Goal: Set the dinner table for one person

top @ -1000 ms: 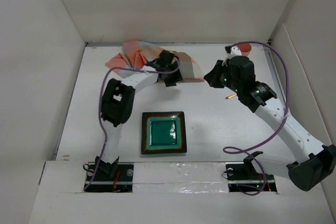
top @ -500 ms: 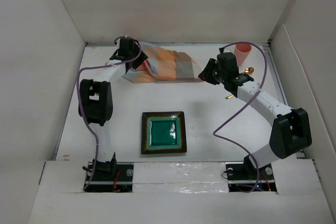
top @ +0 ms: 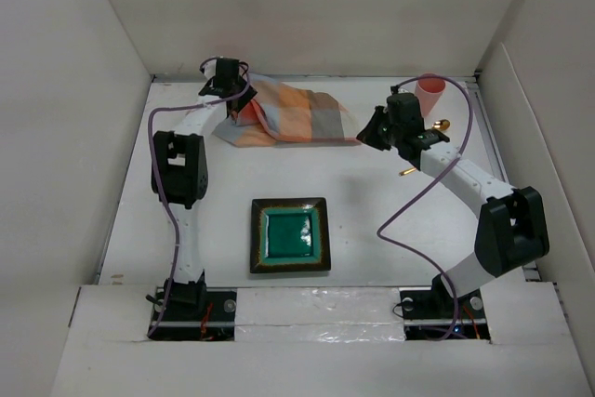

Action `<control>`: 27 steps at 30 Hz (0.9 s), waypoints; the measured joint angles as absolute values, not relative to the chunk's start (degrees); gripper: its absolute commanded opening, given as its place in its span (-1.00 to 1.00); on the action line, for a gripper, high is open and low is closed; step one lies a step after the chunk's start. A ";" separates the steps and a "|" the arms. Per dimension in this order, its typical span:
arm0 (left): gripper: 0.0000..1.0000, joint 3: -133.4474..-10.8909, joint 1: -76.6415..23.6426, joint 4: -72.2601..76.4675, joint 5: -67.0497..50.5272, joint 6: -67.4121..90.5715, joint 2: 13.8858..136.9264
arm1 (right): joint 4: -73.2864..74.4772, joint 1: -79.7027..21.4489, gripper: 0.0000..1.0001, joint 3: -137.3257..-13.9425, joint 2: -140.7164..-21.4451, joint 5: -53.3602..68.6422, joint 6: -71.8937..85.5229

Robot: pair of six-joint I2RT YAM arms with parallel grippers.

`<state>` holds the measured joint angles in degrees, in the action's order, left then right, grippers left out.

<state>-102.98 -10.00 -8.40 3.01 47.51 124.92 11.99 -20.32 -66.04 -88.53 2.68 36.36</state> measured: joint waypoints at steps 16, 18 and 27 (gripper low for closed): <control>-0.42 -113.67 -9.23 -12.08 6.11 48.07 132.09 | 12.99 -19.92 -0.75 -66.06 -88.53 3.46 34.06; -0.44 -114.83 -9.23 -12.05 6.13 48.05 132.86 | 13.04 -19.92 -0.74 -66.04 -88.53 3.46 34.02; -0.49 -119.13 -9.23 -15.16 6.76 47.22 137.62 | 13.50 -19.92 -0.73 -65.82 -88.51 3.44 33.58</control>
